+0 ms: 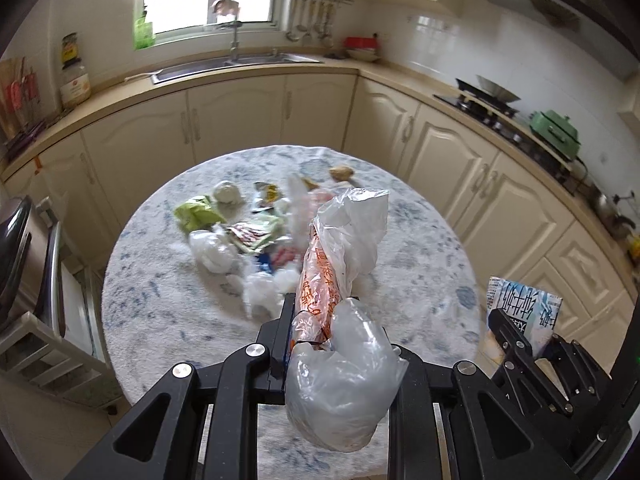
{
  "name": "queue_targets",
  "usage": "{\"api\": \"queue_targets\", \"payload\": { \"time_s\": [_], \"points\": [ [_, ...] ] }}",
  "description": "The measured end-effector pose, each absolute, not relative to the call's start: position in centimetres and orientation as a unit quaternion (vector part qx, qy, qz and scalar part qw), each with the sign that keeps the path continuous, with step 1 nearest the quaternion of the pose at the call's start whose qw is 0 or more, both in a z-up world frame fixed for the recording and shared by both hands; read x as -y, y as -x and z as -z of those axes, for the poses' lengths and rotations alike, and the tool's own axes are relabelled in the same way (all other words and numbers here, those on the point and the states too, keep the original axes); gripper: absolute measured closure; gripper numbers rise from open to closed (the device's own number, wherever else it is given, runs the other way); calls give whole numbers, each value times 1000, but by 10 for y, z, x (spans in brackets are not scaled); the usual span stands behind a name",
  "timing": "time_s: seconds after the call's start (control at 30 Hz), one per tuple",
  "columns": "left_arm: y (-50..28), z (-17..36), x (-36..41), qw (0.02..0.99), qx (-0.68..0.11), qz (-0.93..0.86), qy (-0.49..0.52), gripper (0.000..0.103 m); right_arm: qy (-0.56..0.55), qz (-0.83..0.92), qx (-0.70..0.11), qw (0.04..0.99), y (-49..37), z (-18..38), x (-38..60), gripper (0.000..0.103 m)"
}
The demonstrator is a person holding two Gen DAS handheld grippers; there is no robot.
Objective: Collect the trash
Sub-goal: 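Carry both items to the blue bucket and open both grippers over it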
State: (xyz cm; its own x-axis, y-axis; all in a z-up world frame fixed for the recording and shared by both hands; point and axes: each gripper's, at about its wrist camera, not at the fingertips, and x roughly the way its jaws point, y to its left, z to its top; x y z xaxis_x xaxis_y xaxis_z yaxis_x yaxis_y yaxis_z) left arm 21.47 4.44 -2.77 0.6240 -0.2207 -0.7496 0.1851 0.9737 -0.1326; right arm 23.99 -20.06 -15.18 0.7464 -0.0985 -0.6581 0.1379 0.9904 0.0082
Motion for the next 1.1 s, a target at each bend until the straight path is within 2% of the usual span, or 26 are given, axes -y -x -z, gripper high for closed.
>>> {"api": "queue_targets", "payload": {
  "time_s": [0.5, 0.83, 1.03, 1.1],
  "points": [
    [-190, 53, 104, 860, -428, 268, -73, 85, -92, 239, -359, 898, -178, 170, 328, 79],
    [-212, 117, 213, 793, -475, 360, -124, 85, -131, 343, -392, 844, -139, 205, 403, 79],
    [-260, 166, 262, 762, -511, 366, -153, 84, -152, 368, -422, 814, -127, 232, 428, 79],
    [-275, 177, 280, 761, -514, 361, -164, 79, -156, 371, -429, 808, -127, 240, 431, 79]
  ]
}}
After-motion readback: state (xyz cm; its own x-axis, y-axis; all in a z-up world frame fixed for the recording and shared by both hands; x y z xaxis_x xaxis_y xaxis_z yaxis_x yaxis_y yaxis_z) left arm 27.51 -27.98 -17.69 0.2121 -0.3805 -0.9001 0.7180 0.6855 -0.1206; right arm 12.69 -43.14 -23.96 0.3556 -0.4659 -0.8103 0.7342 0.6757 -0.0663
